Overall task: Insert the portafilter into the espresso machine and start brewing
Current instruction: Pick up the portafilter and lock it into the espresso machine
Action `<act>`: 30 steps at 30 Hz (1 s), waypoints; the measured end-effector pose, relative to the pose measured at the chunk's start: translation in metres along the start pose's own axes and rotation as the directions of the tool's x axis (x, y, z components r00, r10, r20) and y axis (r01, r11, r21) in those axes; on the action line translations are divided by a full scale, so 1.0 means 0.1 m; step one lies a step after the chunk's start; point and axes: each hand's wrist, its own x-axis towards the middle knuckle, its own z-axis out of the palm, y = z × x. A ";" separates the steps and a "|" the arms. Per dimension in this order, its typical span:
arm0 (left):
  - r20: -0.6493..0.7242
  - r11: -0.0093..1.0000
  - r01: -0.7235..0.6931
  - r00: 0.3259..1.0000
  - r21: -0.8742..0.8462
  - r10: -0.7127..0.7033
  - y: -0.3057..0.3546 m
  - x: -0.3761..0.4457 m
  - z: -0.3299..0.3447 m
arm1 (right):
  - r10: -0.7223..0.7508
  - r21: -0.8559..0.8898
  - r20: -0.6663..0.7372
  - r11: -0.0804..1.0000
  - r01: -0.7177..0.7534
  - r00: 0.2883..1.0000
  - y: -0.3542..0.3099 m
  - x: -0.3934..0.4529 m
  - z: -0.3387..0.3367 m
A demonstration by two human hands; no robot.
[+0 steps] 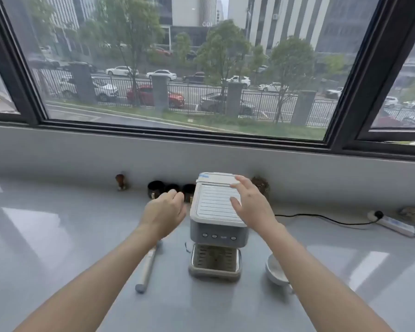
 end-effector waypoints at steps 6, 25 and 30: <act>0.492 0.938 0.333 0.836 -0.100 -0.244 -0.57 -0.29 1.32 | 0.181 0.043 0.070 0.982 -0.184 0.981 0.38 0.32 0.65; 0.587 0.815 0.559 0.611 0.157 -0.532 -0.97 -1.05 2.24 | 0.112 0.118 0.073 0.986 -0.120 0.991 0.71 0.48 0.91; 0.593 0.703 0.708 0.538 0.066 -0.599 -1.04 -0.98 2.33 | 0.114 0.155 0.055 0.980 -0.121 0.992 0.75 0.49 0.95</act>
